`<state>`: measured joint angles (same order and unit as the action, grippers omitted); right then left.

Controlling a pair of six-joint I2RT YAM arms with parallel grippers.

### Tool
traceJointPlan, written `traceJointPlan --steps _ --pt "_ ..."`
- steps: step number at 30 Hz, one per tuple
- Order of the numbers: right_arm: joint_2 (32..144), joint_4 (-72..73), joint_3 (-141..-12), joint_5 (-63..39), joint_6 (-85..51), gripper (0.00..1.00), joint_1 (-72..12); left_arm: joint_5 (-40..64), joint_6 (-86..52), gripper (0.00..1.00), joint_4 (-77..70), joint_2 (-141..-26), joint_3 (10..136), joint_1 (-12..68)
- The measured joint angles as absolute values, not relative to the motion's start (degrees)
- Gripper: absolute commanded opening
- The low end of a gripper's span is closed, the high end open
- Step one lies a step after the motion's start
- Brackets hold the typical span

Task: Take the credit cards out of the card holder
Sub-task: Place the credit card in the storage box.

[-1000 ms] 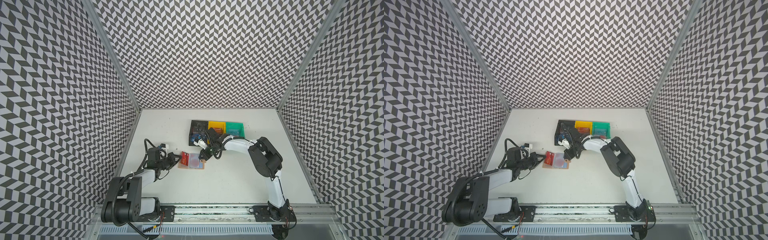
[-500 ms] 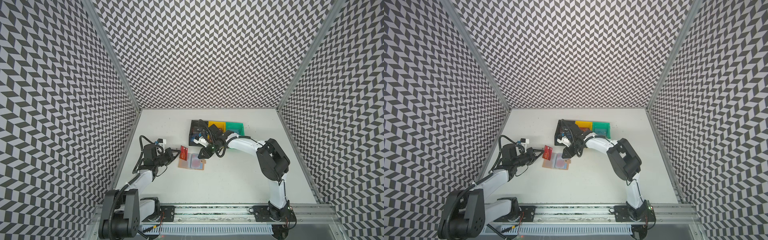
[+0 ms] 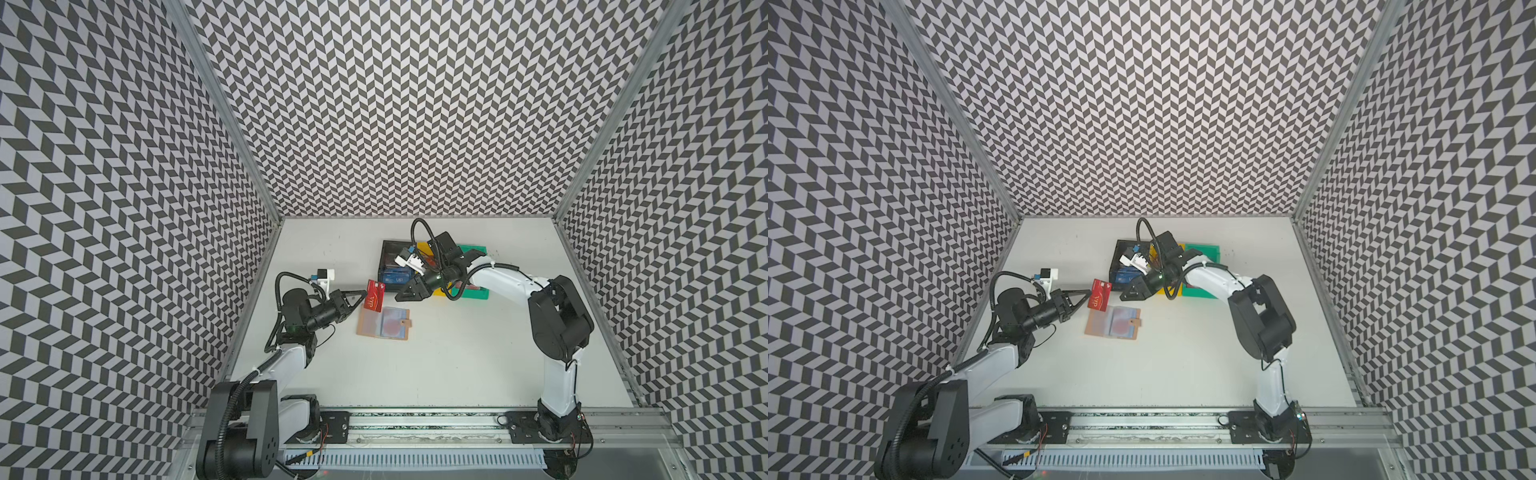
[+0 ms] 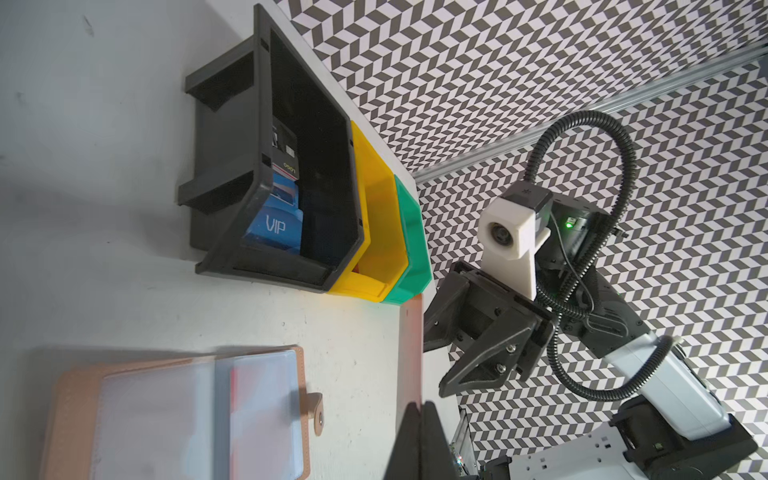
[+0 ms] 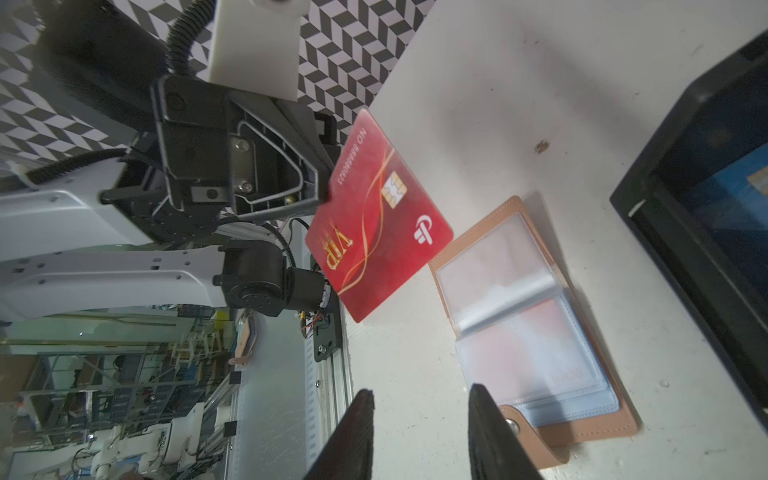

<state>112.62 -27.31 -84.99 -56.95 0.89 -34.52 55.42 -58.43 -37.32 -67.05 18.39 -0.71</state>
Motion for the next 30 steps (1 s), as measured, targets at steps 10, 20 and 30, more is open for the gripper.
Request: traceJointPlan --steps 10,20,30 --pt "112.71 -18.7 -84.51 -63.29 -4.51 0.42 -34.76 54.7 -61.41 0.0 -42.46 -67.09 18.31 0.73" --pt "114.04 -14.41 -83.5 -65.6 -6.96 0.42 -35.92 53.19 -62.59 0.0 -44.75 -68.42 18.35 2.79" --pt "115.33 -12.58 -83.26 -66.89 -9.02 0.26 -36.16 52.03 -62.65 0.0 -46.06 -70.41 18.57 3.75"
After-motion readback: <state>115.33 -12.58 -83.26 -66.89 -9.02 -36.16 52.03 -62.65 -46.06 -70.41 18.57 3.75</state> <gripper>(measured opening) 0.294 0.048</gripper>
